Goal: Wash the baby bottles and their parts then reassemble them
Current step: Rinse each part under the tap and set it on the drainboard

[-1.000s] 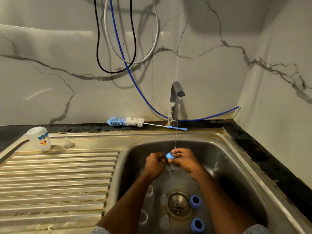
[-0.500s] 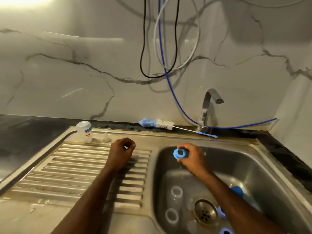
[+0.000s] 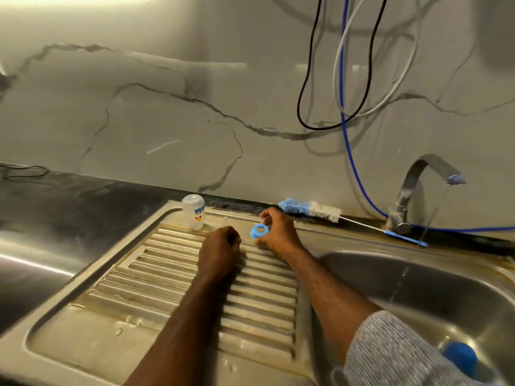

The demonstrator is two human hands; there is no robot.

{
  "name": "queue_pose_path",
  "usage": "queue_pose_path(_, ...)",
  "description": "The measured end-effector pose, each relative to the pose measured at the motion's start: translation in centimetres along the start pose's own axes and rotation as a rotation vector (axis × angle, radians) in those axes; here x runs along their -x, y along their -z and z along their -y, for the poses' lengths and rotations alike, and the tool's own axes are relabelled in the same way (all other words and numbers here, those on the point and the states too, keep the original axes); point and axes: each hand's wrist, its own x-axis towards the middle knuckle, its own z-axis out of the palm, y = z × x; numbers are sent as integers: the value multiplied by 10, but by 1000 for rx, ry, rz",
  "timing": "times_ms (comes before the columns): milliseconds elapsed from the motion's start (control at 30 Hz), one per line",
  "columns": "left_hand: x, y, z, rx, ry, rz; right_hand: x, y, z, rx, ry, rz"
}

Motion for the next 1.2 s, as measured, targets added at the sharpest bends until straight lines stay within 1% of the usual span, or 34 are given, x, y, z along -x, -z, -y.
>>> queue_pose_path(200,-1,-4,0,-14,66,-7,-17,-19,6,43,-80,8)
queue_pose_path(367,0,-11,-5,-91,62,7,-10,-7,0,34,-95,8)
queue_pose_path(500,6,-22,-18,-111,0,26,17,22,-21,11,-91,-38)
queue_pose_path(633,18,-34,-40,-149,-131,67,54,68,-64,21,-111,-52)
queue_pose_path(700,27,-45,-57,-131,-187,110,74,96,-89,67,-118,-81)
queue_pose_path(767,38,-62,-79,-158,-221,197,94,123,-115,121,-142,-92)
queue_pose_path(867,58,-95,-121,-196,-288,328,124,166,-152,218,-200,-109)
queue_pose_path(933,71,-121,-152,-201,-344,369,142,194,-179,259,-258,-128)
queue_pose_path(1000,86,-147,-181,-179,-352,418,159,216,-205,289,-355,-176)
queue_pose_path(1067,102,-170,-199,-128,-306,479,175,228,-229,296,-455,-223)
queue_pose_path(1100,108,-181,-205,-98,-285,506,183,232,-241,292,-492,-214)
queue_pose_path(1133,112,-189,-207,-79,-271,531,188,235,-250,291,-523,-171)
queue_pose_path(1200,114,-200,-204,-85,-261,583,195,236,-265,318,-587,-32)
